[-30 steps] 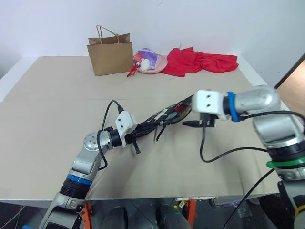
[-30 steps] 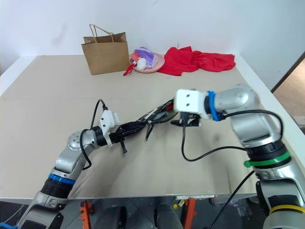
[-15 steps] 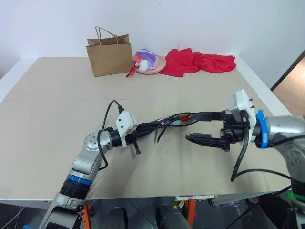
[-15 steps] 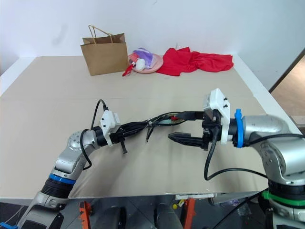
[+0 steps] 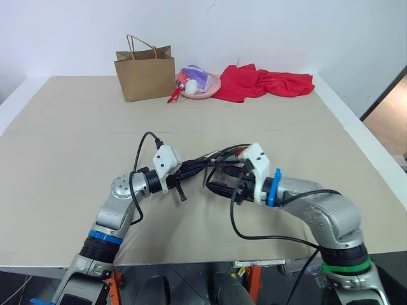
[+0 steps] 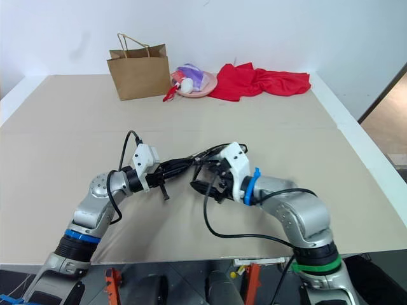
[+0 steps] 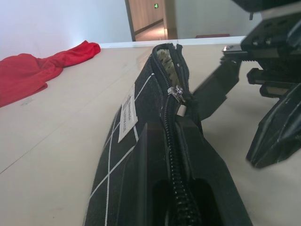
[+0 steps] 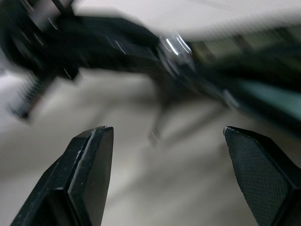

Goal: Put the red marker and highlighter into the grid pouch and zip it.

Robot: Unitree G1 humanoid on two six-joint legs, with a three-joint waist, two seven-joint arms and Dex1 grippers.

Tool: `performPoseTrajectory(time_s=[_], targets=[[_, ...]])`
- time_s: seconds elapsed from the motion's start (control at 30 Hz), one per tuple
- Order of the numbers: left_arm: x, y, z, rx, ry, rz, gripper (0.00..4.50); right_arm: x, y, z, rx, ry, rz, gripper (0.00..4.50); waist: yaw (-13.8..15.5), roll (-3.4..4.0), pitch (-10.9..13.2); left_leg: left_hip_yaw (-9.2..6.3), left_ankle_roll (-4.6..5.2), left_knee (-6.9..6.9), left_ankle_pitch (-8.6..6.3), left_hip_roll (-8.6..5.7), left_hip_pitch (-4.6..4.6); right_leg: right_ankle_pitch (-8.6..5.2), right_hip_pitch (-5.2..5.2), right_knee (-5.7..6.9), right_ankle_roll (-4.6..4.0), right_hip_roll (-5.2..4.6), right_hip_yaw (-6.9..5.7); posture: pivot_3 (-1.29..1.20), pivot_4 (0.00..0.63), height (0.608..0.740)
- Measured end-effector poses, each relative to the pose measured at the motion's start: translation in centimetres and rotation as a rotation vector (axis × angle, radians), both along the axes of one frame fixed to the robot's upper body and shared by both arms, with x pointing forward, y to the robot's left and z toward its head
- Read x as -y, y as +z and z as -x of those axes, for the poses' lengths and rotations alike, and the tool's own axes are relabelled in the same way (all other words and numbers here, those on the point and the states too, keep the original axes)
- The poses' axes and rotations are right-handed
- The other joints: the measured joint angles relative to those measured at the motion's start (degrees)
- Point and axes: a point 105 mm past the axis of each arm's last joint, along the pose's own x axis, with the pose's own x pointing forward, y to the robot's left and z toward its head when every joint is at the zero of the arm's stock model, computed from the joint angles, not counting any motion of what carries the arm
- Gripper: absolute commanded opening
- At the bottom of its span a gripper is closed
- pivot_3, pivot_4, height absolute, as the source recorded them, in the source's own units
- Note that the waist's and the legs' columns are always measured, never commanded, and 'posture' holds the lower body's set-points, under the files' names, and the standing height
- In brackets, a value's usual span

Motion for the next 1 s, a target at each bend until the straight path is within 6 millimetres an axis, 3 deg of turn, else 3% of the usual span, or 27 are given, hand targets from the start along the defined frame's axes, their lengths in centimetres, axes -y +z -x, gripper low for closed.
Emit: performPoseTrajectory(time_s=[0.07,0.1,0.13,0.23,0.3,0.37,0.43,0.8,0.93,1.0], targets=[[0.0,-0.1,0.0,-0.003,0.002,-0.001,0.0,-0.3,0.1,-0.1,-0.002,-0.004,-0.006,4.03,0.01,0.0,0.0,-0.02,0.0,0.0,-0.01,-0.02,-0.03,0.02,0.0,-0.01,-0.05,-0.03,-0.02,0.0,0.15,0.74],[-0.1,-0.2,-0.1,-0.007,0.005,-0.001,0.0,-0.8,0.3,-0.1,-0.007,-0.005,-0.021,3.65,0.01,0.0,0.0,-0.01,0.0,0.0,-0.01,-0.02,-0.04,0.02,-0.01,-0.02,-0.04,-0.04,-0.01,0.0,0.15,0.74],[-0.1,-0.2,-0.1,-0.008,0.006,-0.001,0.0,-0.8,0.3,-0.1,-0.009,-0.004,-0.023,3.65,0.0,0.0,0.0,-0.01,0.0,0.0,-0.01,-0.02,-0.04,0.02,-0.01,-0.02,-0.05,-0.04,-0.01,0.0,0.15,0.74],[-0.1,-0.2,-0.1,-0.008,0.008,-0.001,0.0,-1.1,0.2,-0.1,-0.017,-0.016,-0.032,2.64,0.0,0.0,0.0,-0.03,0.0,0.0,-0.01,-0.02,-0.03,0.02,-0.01,-0.02,-0.04,-0.03,-0.03,0.0,0.15,0.74],[-0.1,-0.2,-0.2,-0.008,0.012,0.001,0.0,-1.1,0.2,-0.3,-0.014,-0.035,-0.03,1.46,-0.01,0.0,0.0,-0.05,0.0,0.0,-0.01,-0.01,-0.03,0.01,-0.01,-0.01,-0.03,-0.03,-0.05,0.0,0.15,0.74],[-0.1,-0.2,-0.2,-0.008,0.012,0.001,0.0,-1.0,0.1,-0.4,-0.014,-0.043,-0.028,1.05,-0.01,0.0,0.0,-0.05,0.0,0.0,-0.01,-0.01,-0.03,0.01,-0.01,-0.02,-0.02,-0.02,-0.05,0.0,0.15,0.74],[-0.1,-0.2,-0.2,-0.007,0.012,0.001,0.0,-0.9,0.2,-0.6,-0.014,-0.051,-0.028,0.17,-0.01,0.0,0.0,-0.05,0.0,0.0,-0.01,-0.01,-0.03,0.01,-0.01,-0.02,-0.02,-0.02,-0.05,0.0,0.15,0.74],[-0.1,-0.2,-0.2,-0.007,0.014,0.002,0.0,-0.4,0.2,-0.7,-0.009,-0.059,-0.008,0.08,-0.01,0.0,0.0,-0.05,0.0,0.0,-0.01,-0.01,-0.04,-0.06,-0.01,-0.02,0.08,-0.03,-0.05,0.0,0.15,0.74],[0.1,-0.3,-0.1,-0.009,0.01,-0.001,0.0,1.9,0.0,-0.9,0.004,-0.084,0.061,0.08,0.03,0.0,0.0,-0.05,0.0,0.0,-0.01,-0.06,-0.08,-0.06,-0.01,-0.04,0.09,-0.07,-0.05,0.0,0.15,0.74],[0.2,-0.3,-0.1,-0.012,0.004,-0.001,0.0,4.2,0.3,-1.3,0.037,-0.13,0.116,0.08,0.06,-0.01,0.0,-0.04,0.0,0.0,-0.01,-0.08,-0.11,-0.07,-0.02,-0.06,0.11,-0.1,-0.05,0.0,0.15,0.74]])
